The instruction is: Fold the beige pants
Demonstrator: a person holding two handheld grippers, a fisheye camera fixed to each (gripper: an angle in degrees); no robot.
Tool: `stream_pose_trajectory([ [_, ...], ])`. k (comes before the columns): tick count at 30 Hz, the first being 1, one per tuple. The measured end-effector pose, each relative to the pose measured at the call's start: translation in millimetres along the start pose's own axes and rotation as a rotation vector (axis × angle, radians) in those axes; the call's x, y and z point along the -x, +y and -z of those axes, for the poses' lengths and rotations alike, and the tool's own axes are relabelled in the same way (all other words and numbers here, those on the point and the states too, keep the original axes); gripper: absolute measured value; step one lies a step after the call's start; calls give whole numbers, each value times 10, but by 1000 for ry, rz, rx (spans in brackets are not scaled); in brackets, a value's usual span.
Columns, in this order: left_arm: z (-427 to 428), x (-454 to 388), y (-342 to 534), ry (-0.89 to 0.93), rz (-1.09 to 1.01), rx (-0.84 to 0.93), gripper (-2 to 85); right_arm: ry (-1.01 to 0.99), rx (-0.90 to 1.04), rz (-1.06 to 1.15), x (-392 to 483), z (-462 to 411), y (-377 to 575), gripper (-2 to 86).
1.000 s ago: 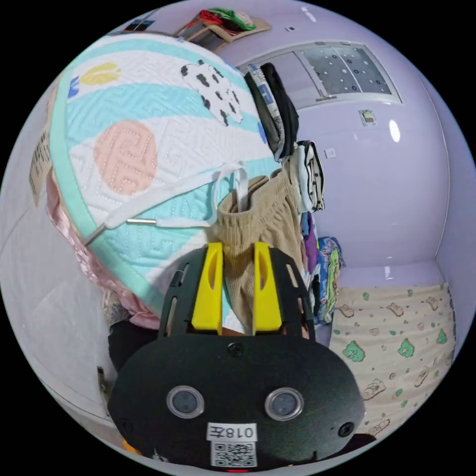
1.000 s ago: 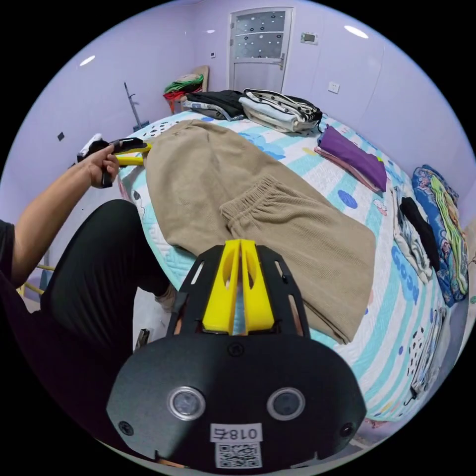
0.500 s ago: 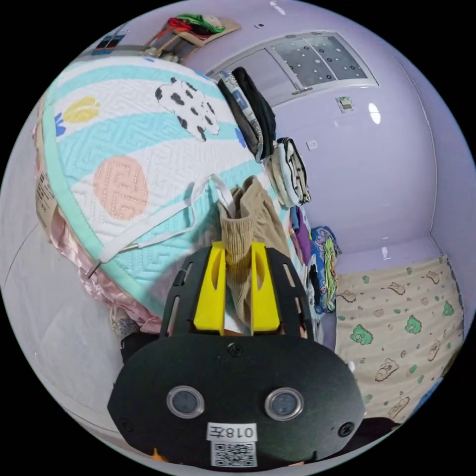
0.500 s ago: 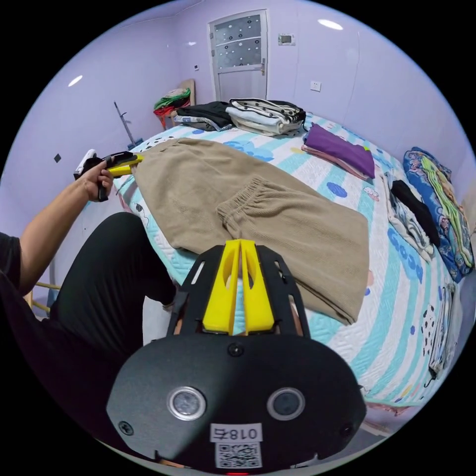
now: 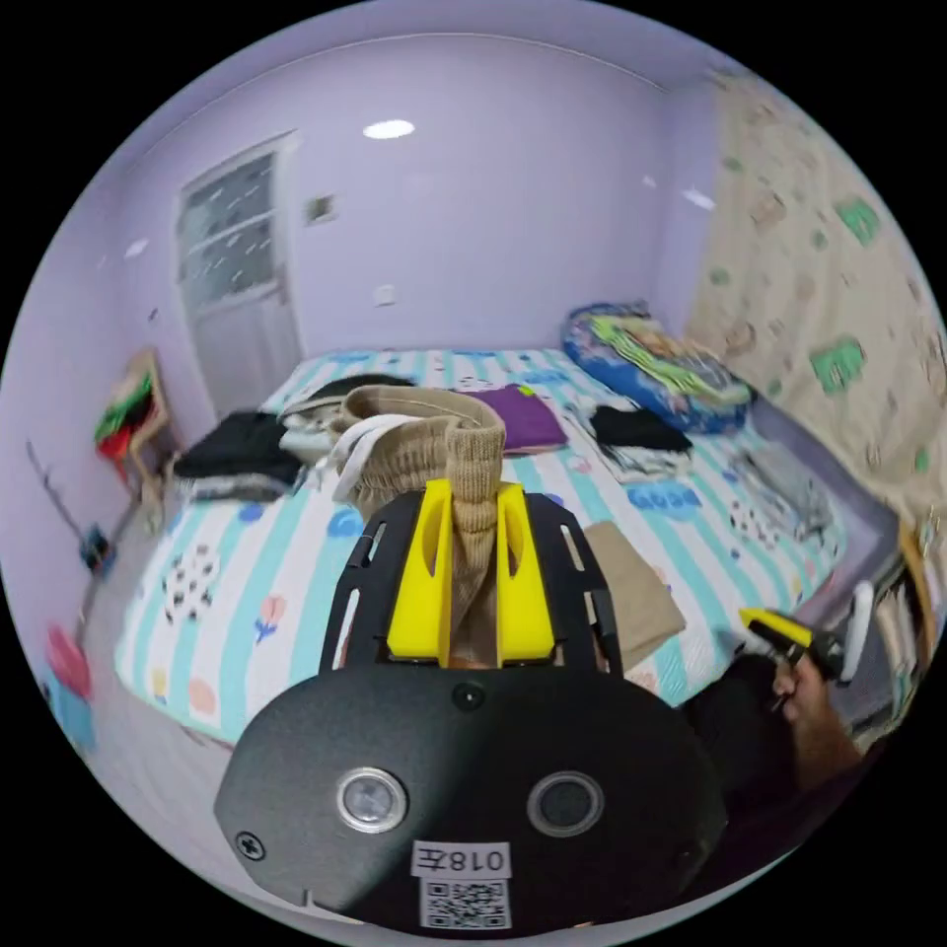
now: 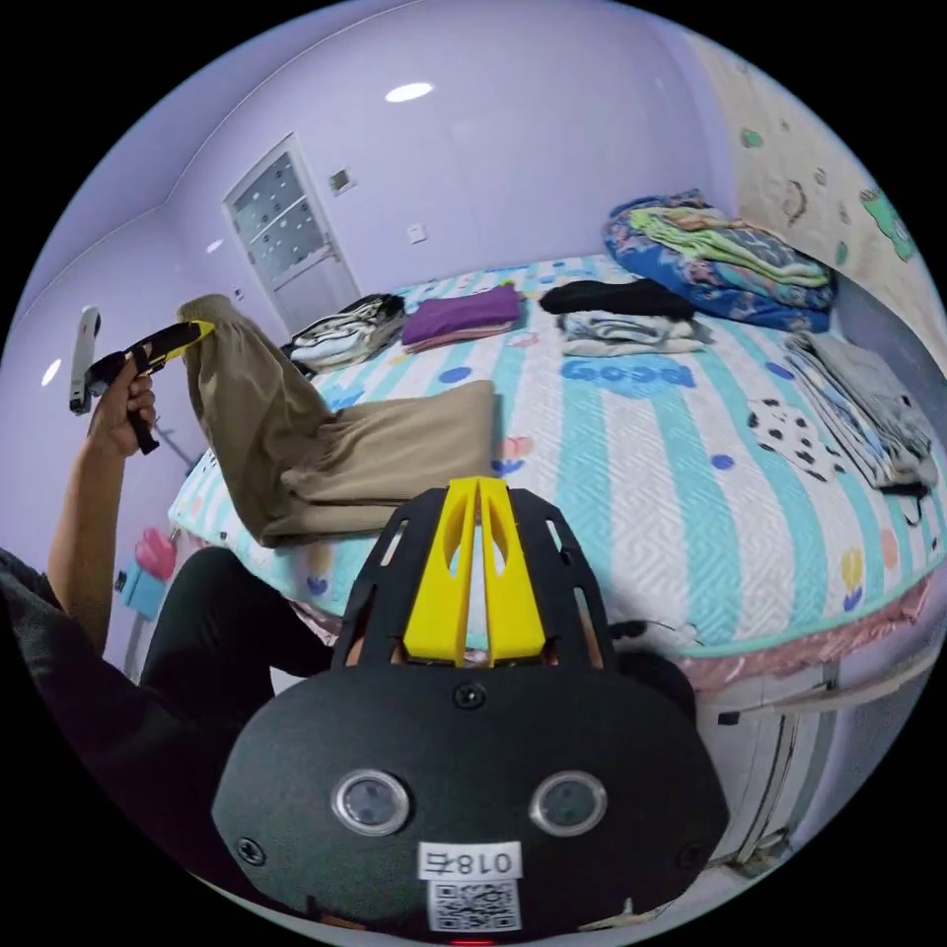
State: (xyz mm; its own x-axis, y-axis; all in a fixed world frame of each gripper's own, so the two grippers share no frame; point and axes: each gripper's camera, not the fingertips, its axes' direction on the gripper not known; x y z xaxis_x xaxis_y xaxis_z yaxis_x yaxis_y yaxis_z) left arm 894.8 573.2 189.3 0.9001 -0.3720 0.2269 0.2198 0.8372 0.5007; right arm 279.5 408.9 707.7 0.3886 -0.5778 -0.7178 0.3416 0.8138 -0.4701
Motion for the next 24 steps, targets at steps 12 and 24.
stream_pose_trajectory([
  [12,-1017,-2766,702,282,-447,160,111,42,-8,-99,-869,-120,295,-1],
  [24,-957,-484,658,104,-104,174,2,-98,-23,230,-285,-1089,-416,5],
])
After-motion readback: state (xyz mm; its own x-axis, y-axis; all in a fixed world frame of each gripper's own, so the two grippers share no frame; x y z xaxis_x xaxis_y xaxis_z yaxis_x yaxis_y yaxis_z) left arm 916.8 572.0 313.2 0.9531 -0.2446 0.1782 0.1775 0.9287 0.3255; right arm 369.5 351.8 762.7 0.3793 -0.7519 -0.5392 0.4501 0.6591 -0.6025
